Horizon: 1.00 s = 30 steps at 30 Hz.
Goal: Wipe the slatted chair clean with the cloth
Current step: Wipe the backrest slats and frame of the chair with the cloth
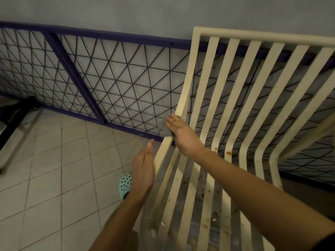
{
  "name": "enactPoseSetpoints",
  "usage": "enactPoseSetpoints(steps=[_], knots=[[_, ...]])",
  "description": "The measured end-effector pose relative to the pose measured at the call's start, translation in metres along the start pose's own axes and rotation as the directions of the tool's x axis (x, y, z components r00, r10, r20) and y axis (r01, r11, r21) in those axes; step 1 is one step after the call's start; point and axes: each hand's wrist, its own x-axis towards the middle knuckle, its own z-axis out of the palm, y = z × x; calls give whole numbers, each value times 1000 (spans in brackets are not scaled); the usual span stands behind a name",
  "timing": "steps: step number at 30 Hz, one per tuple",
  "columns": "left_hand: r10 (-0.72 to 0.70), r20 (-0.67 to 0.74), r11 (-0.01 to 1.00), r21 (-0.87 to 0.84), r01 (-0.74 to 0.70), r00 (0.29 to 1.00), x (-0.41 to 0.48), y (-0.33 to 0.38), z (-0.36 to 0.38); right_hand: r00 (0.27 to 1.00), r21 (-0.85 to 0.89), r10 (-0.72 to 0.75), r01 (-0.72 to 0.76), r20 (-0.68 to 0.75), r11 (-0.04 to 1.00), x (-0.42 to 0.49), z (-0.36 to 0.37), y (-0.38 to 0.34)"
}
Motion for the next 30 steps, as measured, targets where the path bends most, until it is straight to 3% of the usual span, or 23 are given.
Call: enactPoseSetpoints(steps=[5,14,18,23,26,30], knots=[[12,-112,988,-150,-29,994,-2,-2,-1,998,217,68,-63,-16,974,-64,17,-62],[-56,-78,961,-276,32,995,-27,-3,-22,988,511,121,-153,96,846,-129,15,-143],[-81,-4,930,-361,75,997,-35,7,-9,948,606,284,-311,143,732,-137,-19,-131],[23,104,917,-397,21,994,-55,63,61,852,751,523,-337,-13,568,-177,-99,-81],[43,193,888,-456,51,980,-78,94,107,770,772,626,-320,-127,549,-212,-163,-44],[25,468,917,-362,166,883,-112,115,175,552,704,755,-374,-355,604,-271,-244,8]])
